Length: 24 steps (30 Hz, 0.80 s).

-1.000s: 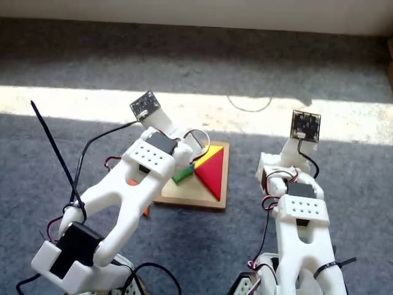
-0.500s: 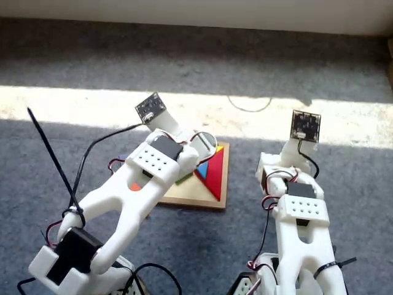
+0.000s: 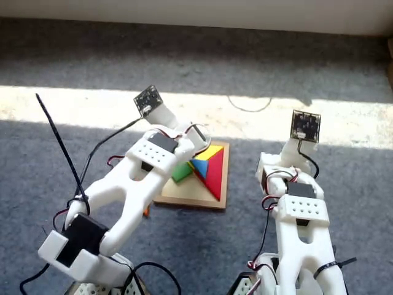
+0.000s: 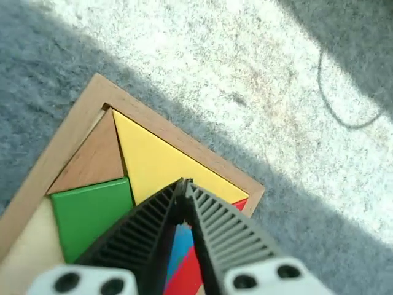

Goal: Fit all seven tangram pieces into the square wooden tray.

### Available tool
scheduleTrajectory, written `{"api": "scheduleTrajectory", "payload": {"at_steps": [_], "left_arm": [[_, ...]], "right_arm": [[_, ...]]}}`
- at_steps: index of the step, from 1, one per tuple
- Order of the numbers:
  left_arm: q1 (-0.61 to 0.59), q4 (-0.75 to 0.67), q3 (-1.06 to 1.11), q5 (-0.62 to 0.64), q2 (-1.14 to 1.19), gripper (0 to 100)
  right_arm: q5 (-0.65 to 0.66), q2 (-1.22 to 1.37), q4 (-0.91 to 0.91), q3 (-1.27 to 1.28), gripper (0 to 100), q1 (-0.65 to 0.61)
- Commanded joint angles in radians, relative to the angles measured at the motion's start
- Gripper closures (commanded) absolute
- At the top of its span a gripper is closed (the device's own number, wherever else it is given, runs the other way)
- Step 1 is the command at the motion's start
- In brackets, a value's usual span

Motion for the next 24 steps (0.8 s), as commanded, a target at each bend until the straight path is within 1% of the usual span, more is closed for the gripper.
{"api": "scheduleTrajectory", "payload": {"at_steps": [1,6,9,15,18,21,24], "left_arm": [[0.042,-0.026,-0.008,-0.026,0.015,97],[0.108,-0.026,-0.002,-0.061,0.030,97],[0.140,-0.025,-0.001,-0.061,0.031,97],[0.145,-0.031,0.041,-0.061,0.033,97],[0.148,-0.028,0.067,-0.094,0.031,97],[0.140,-0.025,0.074,-0.095,0.027,100],[0.145,-0.025,0.108,-0.095,0.021,99]], "right_arm": [[-0.006,-0.035,-0.022,-0.015,99.4,0.008],[-0.006,-0.035,-0.022,-0.015,99.4,0.008],[-0.006,-0.035,-0.022,-0.015,99.4,0.008],[-0.006,-0.035,-0.022,-0.015,99.4,0.008],[-0.006,-0.035,-0.022,-0.015,99.4,0.008],[-0.006,-0.035,-0.022,-0.013,99.4,0.008],[-0.006,-0.035,-0.022,-0.013,99.4,0.008]]}}
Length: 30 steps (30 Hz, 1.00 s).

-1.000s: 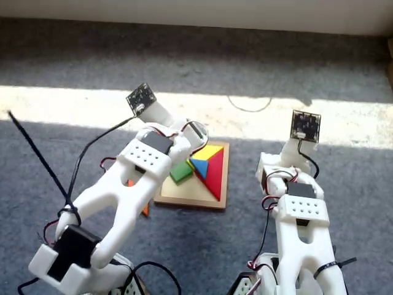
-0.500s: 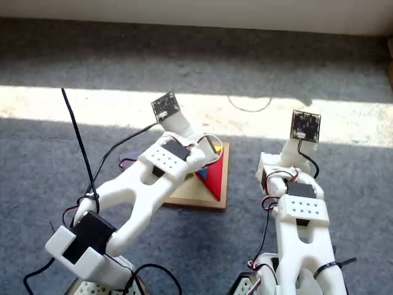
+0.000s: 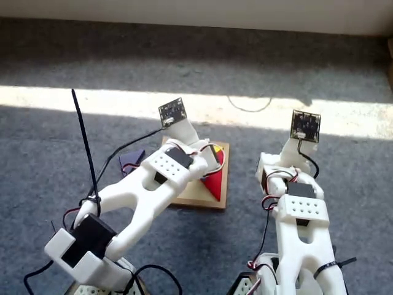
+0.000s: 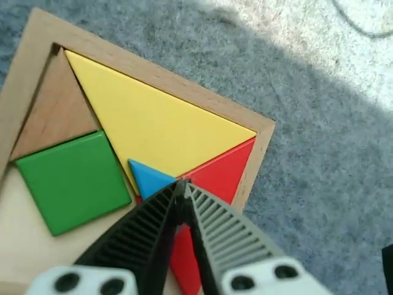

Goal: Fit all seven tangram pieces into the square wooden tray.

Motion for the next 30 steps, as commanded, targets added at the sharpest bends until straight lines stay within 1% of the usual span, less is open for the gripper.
{"api": "scheduleTrajectory", "payload": {"at_steps": [1,7,14,18,25,30], "left_arm": [[0.018,0.003,0.036,-0.009,-0.010,99],[0.013,0.072,0.030,-0.006,-0.018,99],[0.018,0.167,0.039,0.009,-0.114,99],[0.019,0.169,0.039,0.044,-0.111,99],[0.016,0.170,0.015,0.044,-0.114,99],[0.010,0.169,-0.002,0.044,-0.171,99]], "right_arm": [[-0.006,-0.035,-0.022,-0.013,99.4,0.008],[-0.006,-0.035,-0.022,-0.013,99.4,0.008],[-0.006,-0.035,-0.022,-0.015,99.4,0.008],[-0.006,-0.035,-0.022,-0.015,99.4,0.008],[-0.006,-0.035,-0.022,-0.015,99.4,0.008],[-0.006,-0.035,-0.022,-0.015,99.4,0.008]]}}
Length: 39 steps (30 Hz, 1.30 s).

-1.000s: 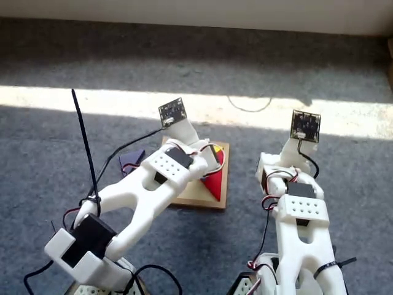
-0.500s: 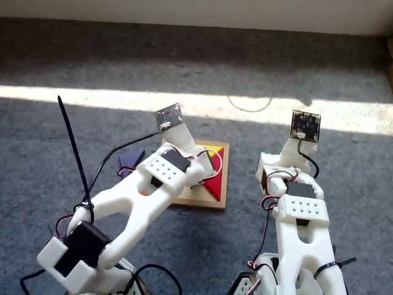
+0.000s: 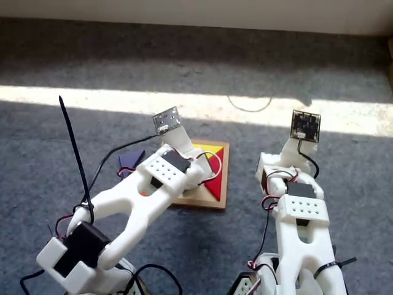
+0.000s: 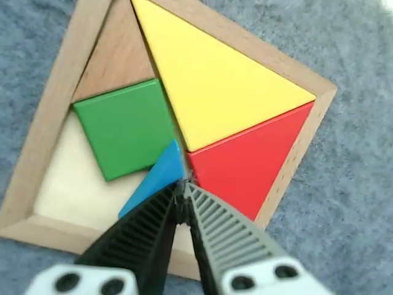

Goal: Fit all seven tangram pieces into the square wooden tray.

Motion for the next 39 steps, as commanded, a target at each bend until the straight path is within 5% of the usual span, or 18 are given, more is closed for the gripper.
{"api": "scheduleTrajectory", "payload": {"at_steps": [1,10,18,31,39], "left_arm": [[0.005,0.006,-0.044,0.012,-0.077,99],[0.002,-0.114,-0.042,0.014,-0.088,99],[-0.130,-0.316,0.077,0.011,-0.087,99],[-0.028,-0.318,0.073,0.008,-0.088,99],[-0.065,-0.304,0.142,0.008,-0.087,99]], "right_arm": [[-0.006,-0.035,-0.022,-0.015,99.4,0.008],[-0.006,-0.035,-0.022,-0.015,99.4,0.008],[-0.006,-0.035,-0.022,-0.015,99.4,0.008],[-0.006,-0.035,-0.022,-0.015,99.4,0.008],[-0.006,-0.035,-0.022,-0.013,99.4,0.008]]}}
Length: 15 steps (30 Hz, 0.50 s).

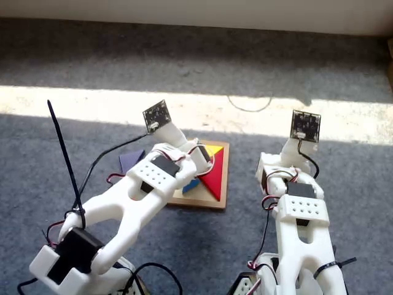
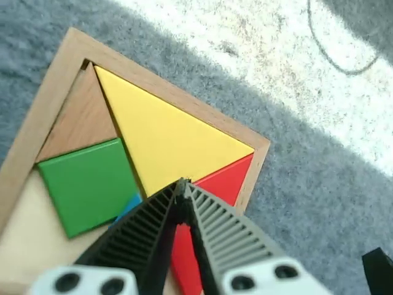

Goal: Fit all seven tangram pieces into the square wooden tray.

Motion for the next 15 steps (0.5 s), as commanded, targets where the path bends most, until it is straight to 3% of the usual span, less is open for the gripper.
{"api": "scheduleTrajectory", "payload": {"at_steps": [1,9,15], "left_arm": [[-0.028,0.000,0.021,0.002,-0.035,99],[-0.127,0.021,0.104,-0.046,-0.048,99],[-0.122,0.241,0.012,-0.044,-0.073,99]], "right_arm": [[-0.006,-0.035,-0.022,-0.013,99.4,0.008],[-0.006,-0.035,-0.022,-0.013,99.4,0.008],[-0.006,-0.035,-0.022,-0.013,99.4,0.008]]}}
